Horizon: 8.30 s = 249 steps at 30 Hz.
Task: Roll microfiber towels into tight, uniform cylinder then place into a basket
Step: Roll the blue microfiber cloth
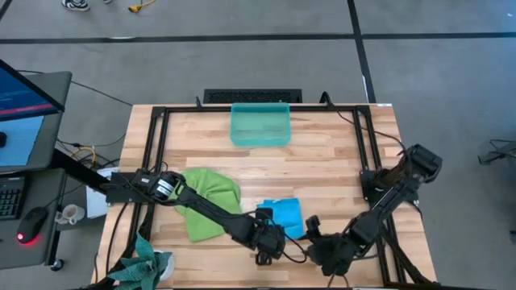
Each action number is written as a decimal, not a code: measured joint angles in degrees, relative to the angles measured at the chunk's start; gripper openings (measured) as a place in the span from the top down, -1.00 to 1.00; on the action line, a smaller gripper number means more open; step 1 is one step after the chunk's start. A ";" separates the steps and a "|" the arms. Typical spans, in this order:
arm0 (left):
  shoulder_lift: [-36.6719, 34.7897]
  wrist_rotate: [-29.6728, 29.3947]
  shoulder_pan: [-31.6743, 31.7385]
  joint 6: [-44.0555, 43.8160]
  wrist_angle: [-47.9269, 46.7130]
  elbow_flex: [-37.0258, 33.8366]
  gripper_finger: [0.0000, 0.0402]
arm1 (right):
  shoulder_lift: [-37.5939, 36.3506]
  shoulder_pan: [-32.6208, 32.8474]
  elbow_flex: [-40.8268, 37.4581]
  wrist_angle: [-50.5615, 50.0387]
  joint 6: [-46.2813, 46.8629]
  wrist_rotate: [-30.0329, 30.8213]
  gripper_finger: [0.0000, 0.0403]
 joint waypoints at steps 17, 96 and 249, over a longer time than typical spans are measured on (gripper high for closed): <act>-0.11 -0.12 -0.09 -0.01 -0.06 0.07 0.95 | 11.42 -2.51 0.23 0.87 2.74 6.08 -0.19; -4.57 -9.26 -5.97 -4.50 -16.98 1.26 0.41 | 7.23 -23.32 0.72 2.81 31.11 -26.54 0.88; -4.72 -5.29 2.02 -8.25 3.90 -14.91 0.41 | -4.05 -19.59 -6.24 13.13 18.44 -2.11 0.92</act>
